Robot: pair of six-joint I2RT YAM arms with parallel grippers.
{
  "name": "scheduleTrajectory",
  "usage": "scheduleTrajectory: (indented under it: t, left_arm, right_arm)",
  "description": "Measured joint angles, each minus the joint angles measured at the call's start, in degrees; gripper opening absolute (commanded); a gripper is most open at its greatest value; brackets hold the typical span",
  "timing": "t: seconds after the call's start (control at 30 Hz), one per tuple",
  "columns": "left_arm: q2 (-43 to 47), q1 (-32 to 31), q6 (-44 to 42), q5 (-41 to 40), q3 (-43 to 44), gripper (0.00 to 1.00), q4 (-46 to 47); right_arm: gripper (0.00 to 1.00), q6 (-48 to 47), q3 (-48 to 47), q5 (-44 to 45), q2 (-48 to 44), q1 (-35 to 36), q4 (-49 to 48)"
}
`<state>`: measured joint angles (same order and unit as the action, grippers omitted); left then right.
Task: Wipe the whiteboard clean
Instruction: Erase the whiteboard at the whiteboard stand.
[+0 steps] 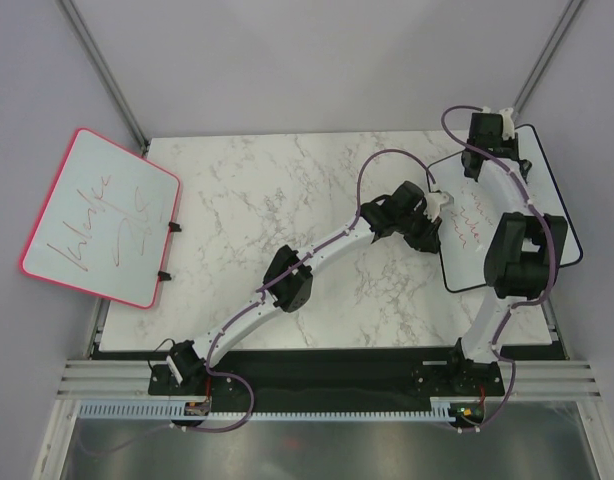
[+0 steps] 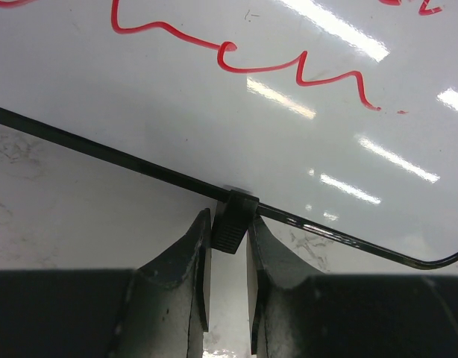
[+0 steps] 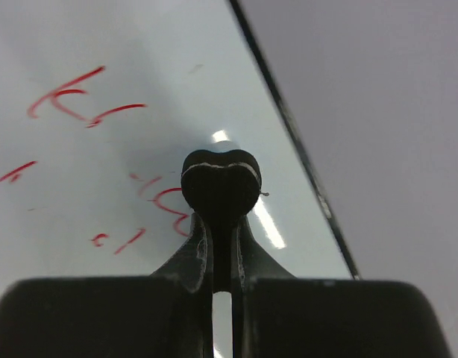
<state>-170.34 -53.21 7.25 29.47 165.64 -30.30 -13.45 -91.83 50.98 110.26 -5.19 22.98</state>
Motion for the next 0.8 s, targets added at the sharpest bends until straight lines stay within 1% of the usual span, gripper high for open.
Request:
scheduleTrajectory:
  t: [0.13, 0.3, 0.53, 0.67, 0.8]
  left_arm:
    - [0.00, 0.00, 0.00, 0.00, 0.00, 0.02, -0.02]
    - [0.00, 0.00, 0.00, 0.00, 0.00, 0.02, -0.02]
    - [0.00, 0.00, 0.07, 0.02, 0.00, 0.02, 0.00]
    - [0.00, 0.00, 0.26, 0.04, 0.15, 0.02, 0.11]
    - [-0.09, 0.00, 0.33, 0.04, 0.15, 0.02, 0.09]
  right_arm:
    - [0.00, -1.16, 0.57, 3.04, -2.27, -1.92, -2.45]
    - [0.00, -1.62, 1.18, -0.28, -1.75, -0.76, -3.34]
    - [0.00, -2.25, 0.26, -9.03, 5.03, 4.22, -3.67]
    - [0.00, -2.86, -1.09, -10.05, 5.92, 4.13, -2.73]
    - [0.00, -2.84, -6.82, -8.46, 8.70, 2.71, -1.03]
